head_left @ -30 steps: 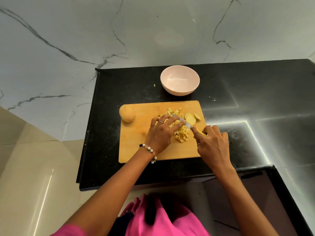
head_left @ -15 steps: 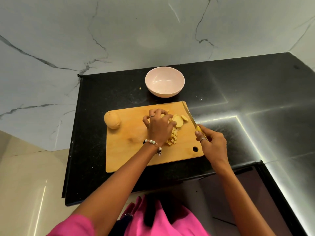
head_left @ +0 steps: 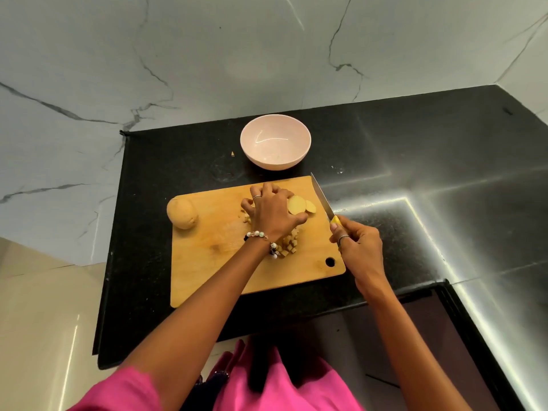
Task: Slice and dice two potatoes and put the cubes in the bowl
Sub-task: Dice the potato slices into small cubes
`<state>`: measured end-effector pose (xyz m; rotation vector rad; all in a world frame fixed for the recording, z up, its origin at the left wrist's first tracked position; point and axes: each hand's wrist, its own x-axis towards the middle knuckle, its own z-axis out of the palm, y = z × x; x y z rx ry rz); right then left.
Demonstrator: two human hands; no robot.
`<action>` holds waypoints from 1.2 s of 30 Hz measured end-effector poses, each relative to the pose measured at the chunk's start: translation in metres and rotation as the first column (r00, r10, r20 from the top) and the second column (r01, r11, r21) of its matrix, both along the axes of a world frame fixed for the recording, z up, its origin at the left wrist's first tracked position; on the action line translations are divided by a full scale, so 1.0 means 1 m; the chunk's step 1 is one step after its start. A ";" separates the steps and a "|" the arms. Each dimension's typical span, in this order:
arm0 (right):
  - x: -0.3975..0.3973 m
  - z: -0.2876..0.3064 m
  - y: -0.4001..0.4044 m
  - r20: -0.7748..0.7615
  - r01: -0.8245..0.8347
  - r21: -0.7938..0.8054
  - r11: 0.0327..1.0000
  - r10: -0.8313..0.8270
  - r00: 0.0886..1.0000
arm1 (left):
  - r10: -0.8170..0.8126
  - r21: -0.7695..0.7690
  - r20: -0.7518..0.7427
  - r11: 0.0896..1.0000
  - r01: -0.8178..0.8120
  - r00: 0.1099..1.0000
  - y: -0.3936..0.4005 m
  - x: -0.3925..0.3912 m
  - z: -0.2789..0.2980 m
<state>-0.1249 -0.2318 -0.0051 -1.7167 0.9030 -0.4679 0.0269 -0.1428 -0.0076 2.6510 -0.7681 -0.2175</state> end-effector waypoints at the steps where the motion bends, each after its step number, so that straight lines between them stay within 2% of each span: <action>1: 0.001 0.001 0.000 0.002 -0.004 0.002 1.000 0.004 1.000 | 0.026 -0.043 -0.038 0.999 -0.028 0.999 0.004 0.001 0.001; 5: 0.009 0.000 0.007 -0.017 -0.042 0.005 0.999 0.042 0.999 | 0.120 -0.226 -0.183 0.961 -0.160 0.976 0.034 0.002 0.002; 9: 0.020 -0.002 0.022 -0.015 -0.095 0.026 0.995 0.095 0.995 | 0.157 -0.396 -0.318 0.874 -0.282 0.935 0.078 0.001 -0.002; 13: 0.031 -0.001 0.046 -0.005 -0.168 0.025 0.985 0.168 0.986 | 0.182 -0.407 -0.370 0.850 -0.335 0.911 0.113 -0.001 -0.007; 15: 0.036 -0.001 0.057 -0.005 -0.204 0.027 0.979 0.204 0.979 | 0.249 -0.261 -0.267 0.911 -0.318 0.931 0.122 0.000 -0.012; 17: 0.040 -0.002 0.068 -0.032 -0.235 0.013 0.972 0.235 0.971 | 0.310 -0.079 -0.101 0.945 -0.319 0.945 0.128 0.000 -0.015; 19: 0.043 -0.002 0.077 -0.050 -0.266 -0.008 0.964 0.265 0.963 | 0.326 -0.017 -0.019 0.945 -0.326 0.945 0.129 -0.001 -0.018; 22: 0.043 0.001 0.090 -0.076 -0.323 -0.047 0.945 0.319 0.945 | 0.341 -0.056 -0.042 0.938 -0.343 0.939 0.131 -0.001 -0.023; 26: 0.040 0.002 0.099 -0.085 -0.329 -0.060 0.942 0.323 0.942 | 0.328 -0.199 -0.052 0.922 -0.332 0.943 0.133 0.000 -0.019; 31: 0.037 0.001 0.101 -0.091 -0.295 -0.067 0.953 0.288 0.953 | 0.192 -0.341 0.126 0.930 -0.139 0.973 0.134 0.007 -0.018; 34: 0.035 0.002 0.099 -0.092 -0.267 -0.068 0.961 0.260 0.961 | 0.105 -0.343 0.230 0.939 -0.021 0.967 0.140 0.012 -0.025; 36: 0.034 0.002 0.099 -0.093 -0.259 -0.071 0.963 0.252 0.963 | 0.027 -0.336 0.229 0.940 0.053 0.973 0.146 0.014 -0.028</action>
